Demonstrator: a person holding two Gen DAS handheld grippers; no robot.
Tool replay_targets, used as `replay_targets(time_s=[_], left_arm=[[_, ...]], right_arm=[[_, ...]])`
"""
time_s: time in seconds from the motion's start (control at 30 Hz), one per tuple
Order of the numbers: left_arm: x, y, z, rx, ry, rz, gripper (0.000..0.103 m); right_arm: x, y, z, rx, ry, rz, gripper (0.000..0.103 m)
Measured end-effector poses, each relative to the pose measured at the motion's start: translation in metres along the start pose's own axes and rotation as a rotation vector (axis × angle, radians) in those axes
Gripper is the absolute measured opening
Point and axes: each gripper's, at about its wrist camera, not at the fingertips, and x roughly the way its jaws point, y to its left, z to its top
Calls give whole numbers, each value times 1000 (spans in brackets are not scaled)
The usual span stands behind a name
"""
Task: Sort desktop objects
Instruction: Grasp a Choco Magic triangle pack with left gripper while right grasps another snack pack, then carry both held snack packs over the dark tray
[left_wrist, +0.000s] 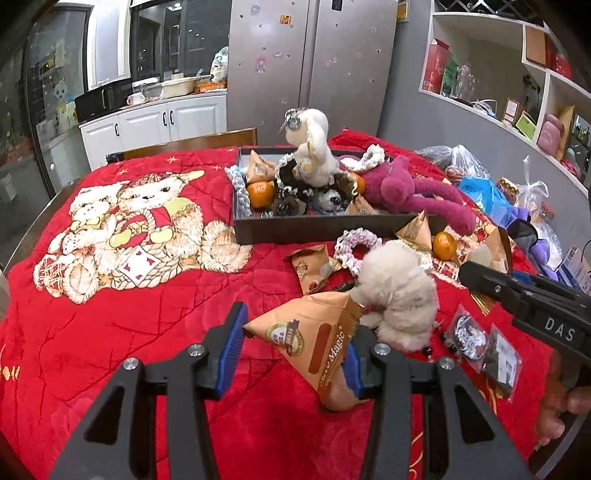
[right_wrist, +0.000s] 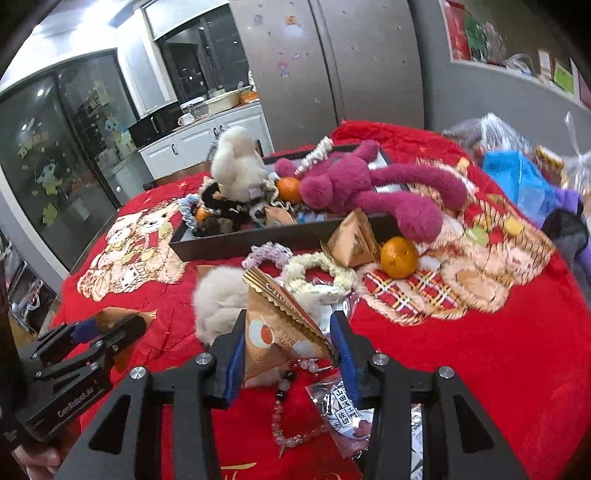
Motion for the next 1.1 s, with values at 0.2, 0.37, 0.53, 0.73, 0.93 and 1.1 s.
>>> replay_targets(time_s=[0.2,0.37,0.53,0.73,0.93,1.1], left_arm=[[-11,-6,17,14,-33,1,47],[-7,-6,36,11,-36,2,47],[0,-6,67,23,-49,-11,47],[27,-10,106,47,-43,-10,47],[82,-11,128,59,16,-5,47],[126,-3,142,50,56,-8,47]], right_arm=[[-12,18,12,-51,-28,-1,43],[-15,32,28,-97,-37,13,43],[-20,43,53,-155,-58,3,43],[-4,48,83,-177,-45,34,43],[39,45,113,-185,-6,25,43],[79,34,133,-185,27,-4,43]])
